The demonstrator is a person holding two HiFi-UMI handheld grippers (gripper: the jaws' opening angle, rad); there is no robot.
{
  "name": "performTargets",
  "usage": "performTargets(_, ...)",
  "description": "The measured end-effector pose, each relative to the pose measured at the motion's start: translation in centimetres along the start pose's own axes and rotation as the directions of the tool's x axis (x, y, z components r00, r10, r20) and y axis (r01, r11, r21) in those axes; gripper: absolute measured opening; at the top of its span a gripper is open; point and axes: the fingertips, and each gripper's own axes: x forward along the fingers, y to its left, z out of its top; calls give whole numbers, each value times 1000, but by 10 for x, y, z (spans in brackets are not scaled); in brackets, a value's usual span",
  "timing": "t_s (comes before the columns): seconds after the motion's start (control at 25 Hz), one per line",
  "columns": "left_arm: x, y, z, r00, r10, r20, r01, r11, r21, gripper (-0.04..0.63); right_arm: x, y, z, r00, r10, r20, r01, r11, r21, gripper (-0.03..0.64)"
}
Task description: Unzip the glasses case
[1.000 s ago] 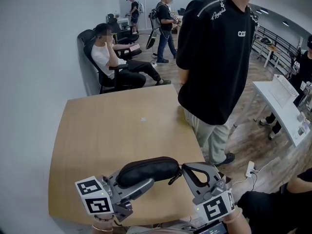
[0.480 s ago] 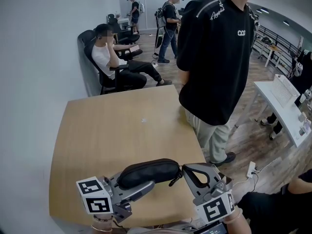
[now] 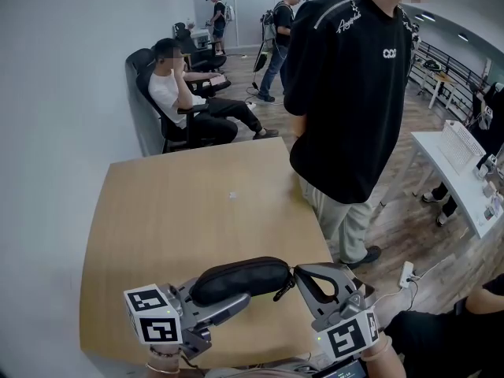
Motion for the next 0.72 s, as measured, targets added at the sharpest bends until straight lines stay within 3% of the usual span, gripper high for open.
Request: performTargets(0.72, 5, 3, -9, 997, 15, -74, -14, 1000, 13, 209, 3, -3, -2, 1000, 2, -16, -2, 999, -37, 15)
